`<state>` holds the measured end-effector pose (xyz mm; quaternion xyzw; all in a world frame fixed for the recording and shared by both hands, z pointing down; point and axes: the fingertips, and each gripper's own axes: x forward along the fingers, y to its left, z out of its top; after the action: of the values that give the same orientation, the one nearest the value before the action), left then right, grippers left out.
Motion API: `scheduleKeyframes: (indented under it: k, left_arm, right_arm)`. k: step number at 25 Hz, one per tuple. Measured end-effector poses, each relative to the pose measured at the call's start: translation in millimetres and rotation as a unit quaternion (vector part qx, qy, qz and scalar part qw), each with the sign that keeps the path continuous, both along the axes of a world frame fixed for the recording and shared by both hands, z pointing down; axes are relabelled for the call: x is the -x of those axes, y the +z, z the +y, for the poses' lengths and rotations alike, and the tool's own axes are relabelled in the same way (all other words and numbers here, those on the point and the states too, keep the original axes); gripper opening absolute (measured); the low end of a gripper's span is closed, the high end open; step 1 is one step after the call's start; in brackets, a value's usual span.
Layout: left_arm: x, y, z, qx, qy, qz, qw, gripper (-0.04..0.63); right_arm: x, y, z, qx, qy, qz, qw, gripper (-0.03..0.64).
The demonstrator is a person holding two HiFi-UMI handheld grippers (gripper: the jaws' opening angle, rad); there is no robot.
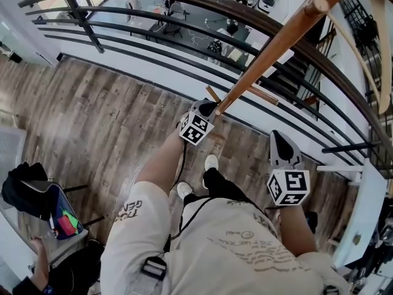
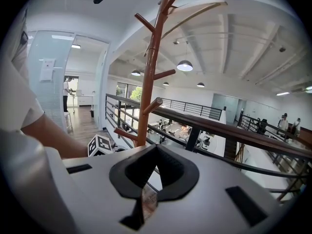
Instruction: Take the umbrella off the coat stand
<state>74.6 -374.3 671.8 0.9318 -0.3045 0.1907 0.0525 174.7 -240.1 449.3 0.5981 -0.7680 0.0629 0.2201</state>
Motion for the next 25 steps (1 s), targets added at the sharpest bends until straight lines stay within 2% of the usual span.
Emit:
scheduleKeyframes:
  k: [3,8,11,13,17,21,23,25]
  left_arm:
    - [1,-1,-3,0.007,0.001,0.002,1.0000,0.006]
    - [6,-3,0,0.034,0.011,0.008,0.9993,0.002]
    - [15,-29,-2,0.037,-0.001,0.030,0.9989,0.002]
    - [15,-39,0,0.035,0.006,0.038,0.9987,0.002]
    - [11,-25,12,0.035,0.026,0.014,0.9989,0.000]
    - [12,-18,13,0.016,0.008,0.025,0.9995,0.002]
    - [13,-7,11,0.015,0.004,0.019,0.9997,0.046]
    - [12,1,10,0.013,0.007,0.009,0.9998,0.052]
  right_arm:
    - [0,1,0,0.002,0.002,0.000,1.000,0.002]
    - [0,2,1,0.004,0.003,0.001,1.000,0.002]
    - [4,1,1,0.003,-0.001,0.000,1.000,0.002]
    - [6,1,1,0.004,-0.004,-0.002,1.000,0.003]
    - [12,2,2,0.004,-0.013,-0.002,1.000,0.003]
    - [13,7,4,0.012,-0.014,0.003,1.000,0.002]
    - [13,11,5,0.017,-0.013,0.006,1.000,0.002]
    - [12,14,4,0.021,-0.012,0.009,1.000,0.002]
